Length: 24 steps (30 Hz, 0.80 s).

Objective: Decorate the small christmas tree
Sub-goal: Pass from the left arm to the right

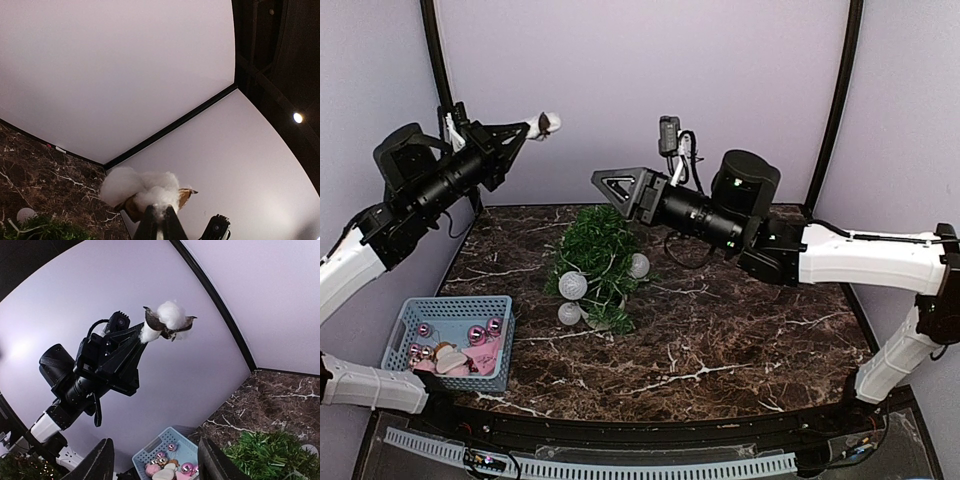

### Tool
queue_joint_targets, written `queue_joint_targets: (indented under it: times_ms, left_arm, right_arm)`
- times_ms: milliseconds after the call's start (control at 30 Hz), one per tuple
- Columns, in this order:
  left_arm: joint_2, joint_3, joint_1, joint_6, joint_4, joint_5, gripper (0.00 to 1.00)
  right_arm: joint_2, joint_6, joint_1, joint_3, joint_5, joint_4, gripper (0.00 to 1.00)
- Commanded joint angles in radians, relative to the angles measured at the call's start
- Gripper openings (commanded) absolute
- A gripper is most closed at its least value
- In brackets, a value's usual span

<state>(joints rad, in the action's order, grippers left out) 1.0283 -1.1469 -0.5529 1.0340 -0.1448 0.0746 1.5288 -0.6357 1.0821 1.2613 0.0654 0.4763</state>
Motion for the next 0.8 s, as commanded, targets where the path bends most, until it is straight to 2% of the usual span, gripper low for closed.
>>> queue_joint_targets:
  times_ms: [0, 167, 333, 767]
  left_arm:
    - [0.034, -0.017, -0.138, 0.003, -0.179, -0.188, 0.0]
    - [0.082, 0.052, -0.281, 0.073, -0.276, -0.338, 0.0]
    - [0.107, 0.085, -0.358, 0.123, -0.343, -0.456, 0.0]
    - [0.154, 0.083, -0.419, 0.161, -0.36, -0.473, 0.0]
  right_arm:
    - [0.029, 0.035, 0.013, 0.054, -0.076, 0.041, 0.52]
    - [0.04, 0.069, 0.025, 0.066, -0.244, 0.028, 0.4]
    - [0.048, 0.09, 0.025, 0.076, -0.294, 0.038, 0.36]
    - [0.1, 0.123, 0.025, 0.144, -0.271, 0.033, 0.27]
